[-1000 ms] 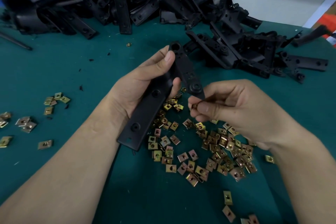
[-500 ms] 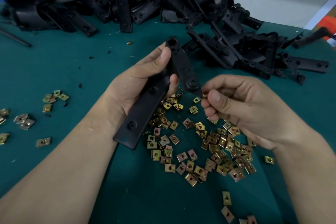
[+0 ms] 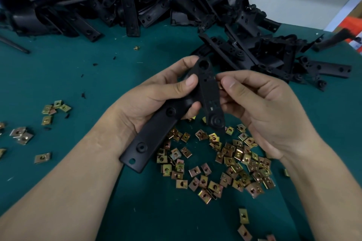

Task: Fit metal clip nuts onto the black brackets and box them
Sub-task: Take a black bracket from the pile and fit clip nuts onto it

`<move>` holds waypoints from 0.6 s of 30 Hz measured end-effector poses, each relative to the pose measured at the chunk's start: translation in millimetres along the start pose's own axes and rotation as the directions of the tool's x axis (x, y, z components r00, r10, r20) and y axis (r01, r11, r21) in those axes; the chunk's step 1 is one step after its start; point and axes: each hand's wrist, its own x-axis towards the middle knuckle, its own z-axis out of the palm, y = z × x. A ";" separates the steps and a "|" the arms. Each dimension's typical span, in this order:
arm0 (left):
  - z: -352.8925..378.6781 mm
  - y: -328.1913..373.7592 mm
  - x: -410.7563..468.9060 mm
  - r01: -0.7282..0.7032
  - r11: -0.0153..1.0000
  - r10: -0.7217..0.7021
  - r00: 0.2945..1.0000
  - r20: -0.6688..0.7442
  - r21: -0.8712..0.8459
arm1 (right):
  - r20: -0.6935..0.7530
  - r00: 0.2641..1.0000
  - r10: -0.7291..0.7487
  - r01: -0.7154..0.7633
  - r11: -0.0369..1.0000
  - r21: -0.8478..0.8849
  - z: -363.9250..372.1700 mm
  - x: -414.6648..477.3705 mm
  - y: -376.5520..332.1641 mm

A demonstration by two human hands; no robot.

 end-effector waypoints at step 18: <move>1.2 -2.4 -0.1 0.050 0.999 -0.051 0.995 0.091 0.014 | -0.010 0.998 -0.056 0.056 0.998 0.008 1.8 -0.7 2.0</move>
